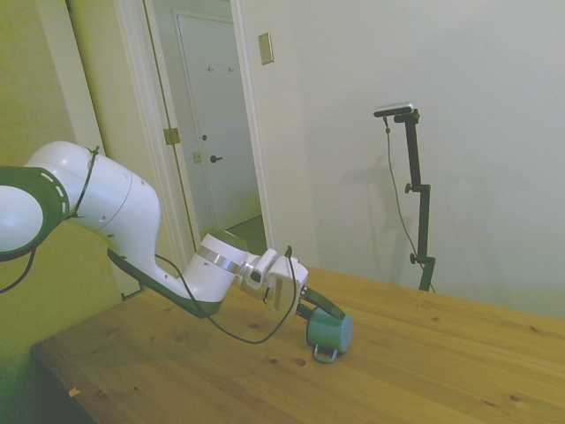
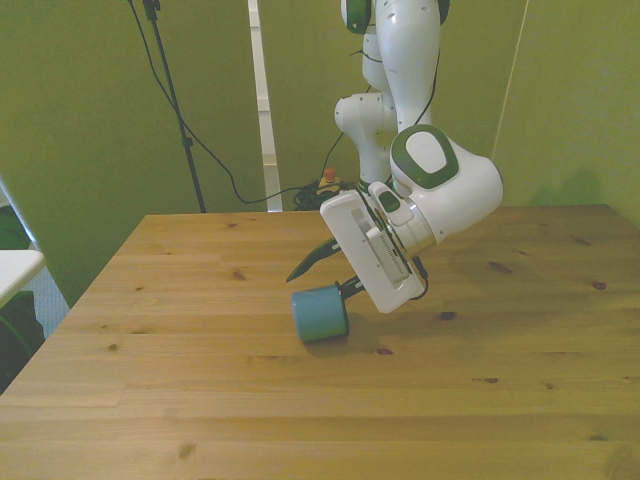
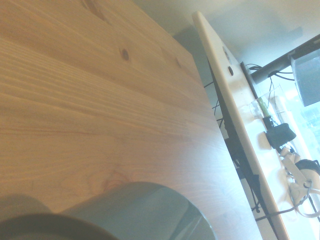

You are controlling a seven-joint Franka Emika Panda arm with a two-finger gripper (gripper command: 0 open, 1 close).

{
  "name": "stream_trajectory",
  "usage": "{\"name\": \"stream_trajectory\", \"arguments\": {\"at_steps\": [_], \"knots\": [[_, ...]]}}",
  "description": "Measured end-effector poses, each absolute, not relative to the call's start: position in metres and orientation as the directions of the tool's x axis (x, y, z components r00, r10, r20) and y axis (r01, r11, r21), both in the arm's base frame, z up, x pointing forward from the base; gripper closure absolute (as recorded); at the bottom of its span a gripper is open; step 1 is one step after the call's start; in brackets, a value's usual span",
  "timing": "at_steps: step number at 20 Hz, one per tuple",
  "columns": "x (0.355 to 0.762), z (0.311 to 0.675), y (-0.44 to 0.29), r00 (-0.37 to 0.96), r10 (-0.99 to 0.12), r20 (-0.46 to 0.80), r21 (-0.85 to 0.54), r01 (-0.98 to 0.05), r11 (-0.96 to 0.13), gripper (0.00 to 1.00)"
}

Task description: Flip the mug upright

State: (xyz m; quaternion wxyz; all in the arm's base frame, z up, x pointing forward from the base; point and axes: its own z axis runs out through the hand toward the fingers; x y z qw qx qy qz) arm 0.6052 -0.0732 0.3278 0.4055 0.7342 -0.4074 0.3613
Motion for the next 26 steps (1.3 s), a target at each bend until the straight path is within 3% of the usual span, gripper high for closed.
{"name": "stream_trajectory", "arguments": {"at_steps": [13,18,26], "knots": [[0.605,0.328,-0.075,0.405,-0.305,0.862,0.303,-0.893,-0.332,1.00],[0.603,0.348,-0.073,0.377,-0.312,0.872,0.271,-0.903,-0.333,1.00],[0.577,0.432,-0.058,0.300,-0.582,0.756,0.004,-0.891,-0.454,1.00]]}}
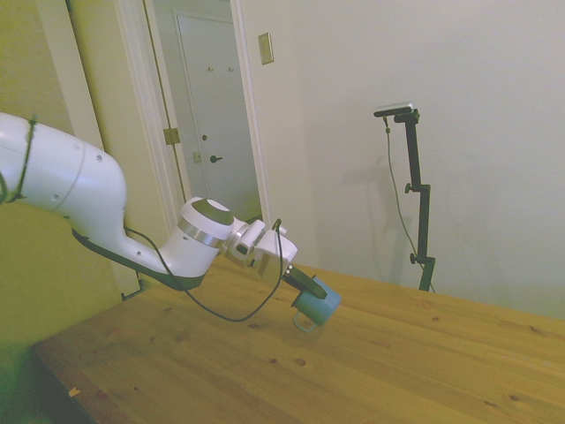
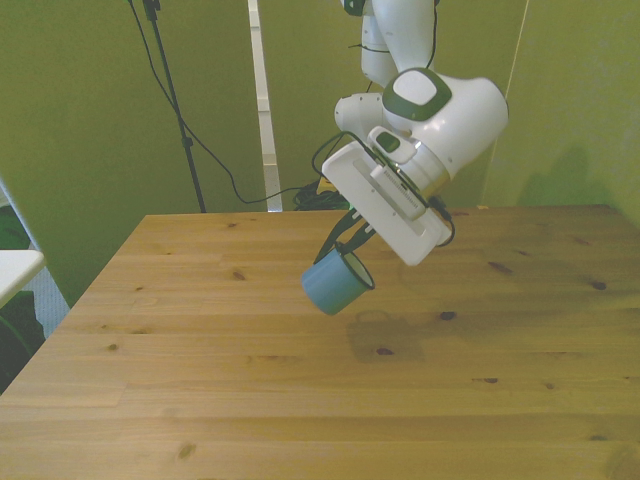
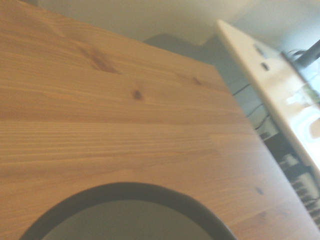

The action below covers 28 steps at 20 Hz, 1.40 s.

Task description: Flip the mug upright

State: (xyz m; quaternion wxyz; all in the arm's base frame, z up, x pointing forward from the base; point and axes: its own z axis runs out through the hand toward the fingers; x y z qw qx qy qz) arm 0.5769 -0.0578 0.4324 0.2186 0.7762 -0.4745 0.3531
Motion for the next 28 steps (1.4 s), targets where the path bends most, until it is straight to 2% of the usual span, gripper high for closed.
{"name": "stream_trajectory", "arguments": {"at_steps": [3,7,10,13,17,28], "knots": [[0.572,0.441,-0.063,0.324,-0.684,0.653,-0.078,-0.870,-0.487,1.00],[0.573,0.430,-0.069,0.366,-0.797,0.481,-0.168,-0.854,-0.493,1.00],[0.572,0.417,-0.068,0.399,-0.848,0.350,-0.214,-0.847,-0.487,1.00],[0.574,0.421,-0.067,0.440,-0.865,0.241,-0.258,-0.830,-0.494,1.00],[0.580,0.432,-0.086,0.446,-0.869,0.214,-0.250,-0.835,-0.490,1.00],[0.600,0.393,-0.089,0.457,-0.871,0.180,-0.196,-0.851,-0.487,1.00]]}}
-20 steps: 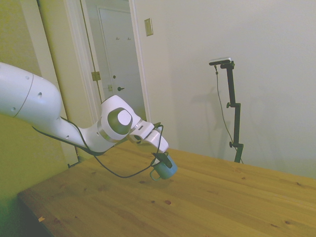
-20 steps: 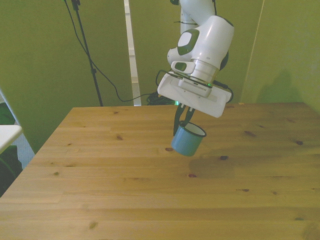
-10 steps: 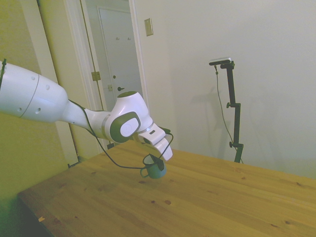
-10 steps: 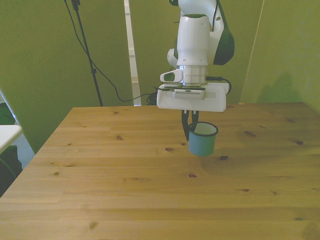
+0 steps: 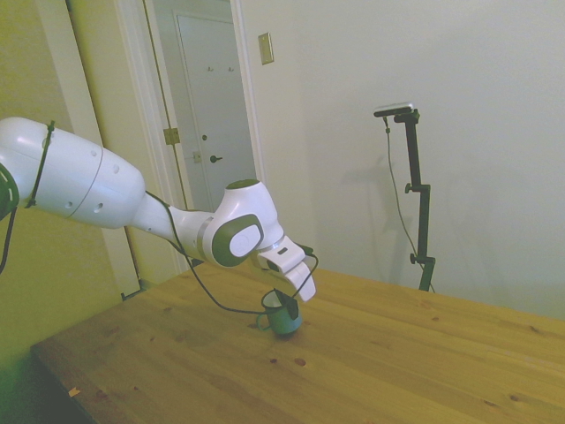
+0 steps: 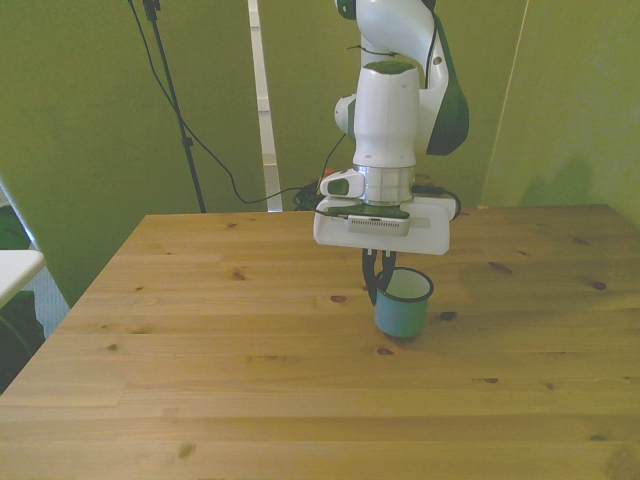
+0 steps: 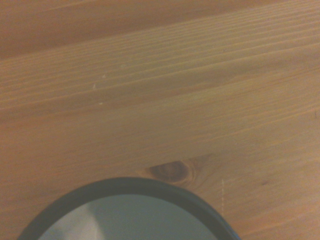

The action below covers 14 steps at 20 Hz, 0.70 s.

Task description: Flip the mug upright

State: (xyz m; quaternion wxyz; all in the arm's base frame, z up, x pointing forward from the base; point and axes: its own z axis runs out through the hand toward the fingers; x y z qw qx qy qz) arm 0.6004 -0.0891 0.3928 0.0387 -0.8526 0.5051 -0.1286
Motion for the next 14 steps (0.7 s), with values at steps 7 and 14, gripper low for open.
{"name": "stream_trajectory", "arguments": {"at_steps": [7,14], "knots": [[0.6011,0.3886,-0.0903,0.456,-0.872,0.177,-0.190,-0.854,-0.485,1.00],[0.6011,0.3839,-0.0893,0.459,-0.872,0.172,-0.183,-0.854,-0.486,0.00]]}}
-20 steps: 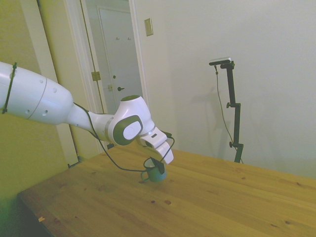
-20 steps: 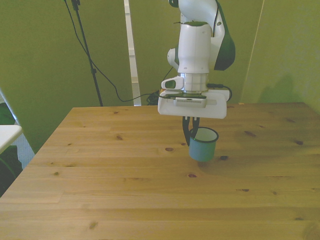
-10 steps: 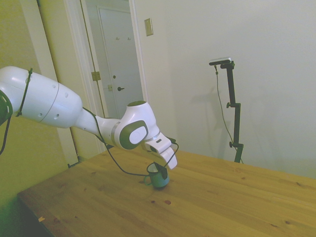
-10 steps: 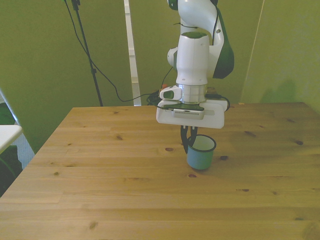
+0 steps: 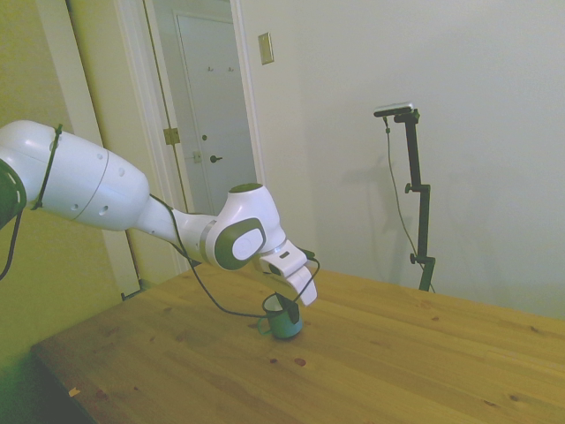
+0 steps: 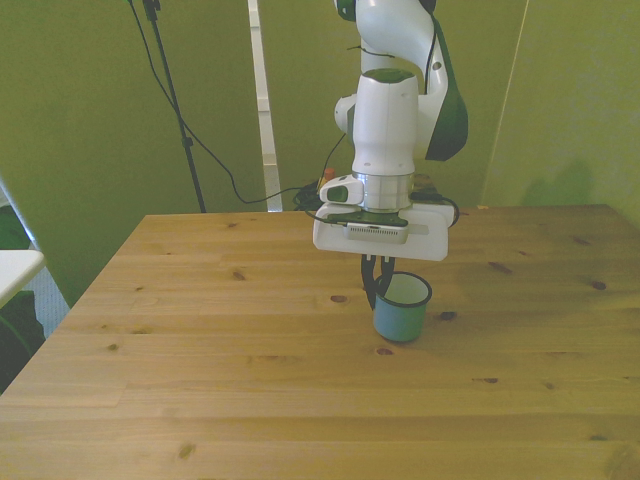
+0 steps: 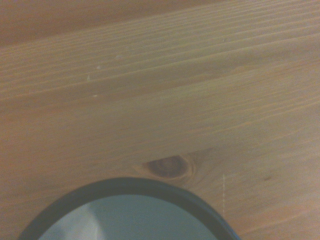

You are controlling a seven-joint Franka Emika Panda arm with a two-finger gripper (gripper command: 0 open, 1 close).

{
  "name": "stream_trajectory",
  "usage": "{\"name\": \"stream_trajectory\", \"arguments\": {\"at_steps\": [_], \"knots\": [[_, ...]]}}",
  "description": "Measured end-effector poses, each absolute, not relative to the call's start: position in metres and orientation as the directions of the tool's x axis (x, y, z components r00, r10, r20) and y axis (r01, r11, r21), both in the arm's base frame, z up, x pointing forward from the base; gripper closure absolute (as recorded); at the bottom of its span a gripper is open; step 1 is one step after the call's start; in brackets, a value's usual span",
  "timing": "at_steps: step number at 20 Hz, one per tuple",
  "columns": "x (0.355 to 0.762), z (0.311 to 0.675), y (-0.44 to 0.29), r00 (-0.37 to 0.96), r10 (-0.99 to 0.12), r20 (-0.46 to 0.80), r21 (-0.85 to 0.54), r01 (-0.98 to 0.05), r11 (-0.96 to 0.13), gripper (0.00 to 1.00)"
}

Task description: Flip the mug upright

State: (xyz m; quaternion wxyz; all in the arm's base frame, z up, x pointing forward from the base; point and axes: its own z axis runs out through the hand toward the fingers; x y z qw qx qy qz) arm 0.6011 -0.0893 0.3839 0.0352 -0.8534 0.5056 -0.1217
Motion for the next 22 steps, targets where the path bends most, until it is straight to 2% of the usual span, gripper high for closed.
{"name": "stream_trajectory", "arguments": {"at_steps": [13,18,22], "knots": [[0.601,0.385,-0.085,0.474,-0.863,0.175,-0.183,-0.846,-0.501,0.00],[0.592,0.429,-0.079,0.479,-0.854,0.203,-0.238,-0.822,-0.518,0.00],[0.562,0.471,-0.071,0.477,-0.848,0.229,-0.278,-0.803,-0.527,0.00]]}}
